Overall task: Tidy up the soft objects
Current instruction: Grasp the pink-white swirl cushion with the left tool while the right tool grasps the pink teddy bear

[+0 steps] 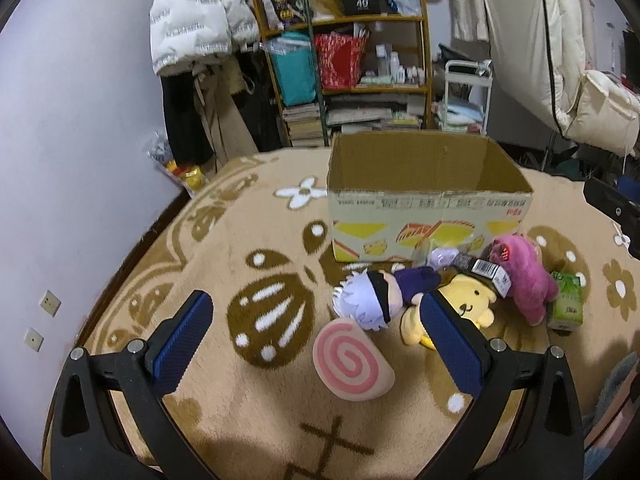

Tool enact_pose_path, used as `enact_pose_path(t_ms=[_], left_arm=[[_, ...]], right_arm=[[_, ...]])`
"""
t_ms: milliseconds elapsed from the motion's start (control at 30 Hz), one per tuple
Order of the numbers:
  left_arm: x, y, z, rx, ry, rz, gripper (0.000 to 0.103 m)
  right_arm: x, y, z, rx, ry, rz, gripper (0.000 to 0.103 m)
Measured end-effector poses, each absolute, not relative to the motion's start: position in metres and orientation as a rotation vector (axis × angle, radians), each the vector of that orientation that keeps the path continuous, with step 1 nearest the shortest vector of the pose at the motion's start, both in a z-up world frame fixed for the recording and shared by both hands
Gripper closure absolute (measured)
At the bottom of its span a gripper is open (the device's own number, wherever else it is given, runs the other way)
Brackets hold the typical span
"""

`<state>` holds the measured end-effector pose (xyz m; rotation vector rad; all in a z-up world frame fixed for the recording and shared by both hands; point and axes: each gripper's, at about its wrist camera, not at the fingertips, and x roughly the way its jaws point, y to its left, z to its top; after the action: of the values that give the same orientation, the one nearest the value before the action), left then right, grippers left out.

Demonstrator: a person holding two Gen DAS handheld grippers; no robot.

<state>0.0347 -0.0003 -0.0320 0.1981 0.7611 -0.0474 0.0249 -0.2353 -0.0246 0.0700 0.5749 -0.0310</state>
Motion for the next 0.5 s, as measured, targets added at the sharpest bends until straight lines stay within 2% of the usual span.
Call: enact_pose_path(t_ms=[233,500], left_arm=[[0.062,-0.005,-0.055,0.17,0.907,-0.096,0.001],[0.088,-0.003,-0.072,0.14,0.984,-0.1,0.001]], right_arm=[[0.049,-0.234,-0.039,0.062,0.648,-0.014,0.0],[0.078,-0.229,-0.063,0.057,0.742,0.019,0.0]])
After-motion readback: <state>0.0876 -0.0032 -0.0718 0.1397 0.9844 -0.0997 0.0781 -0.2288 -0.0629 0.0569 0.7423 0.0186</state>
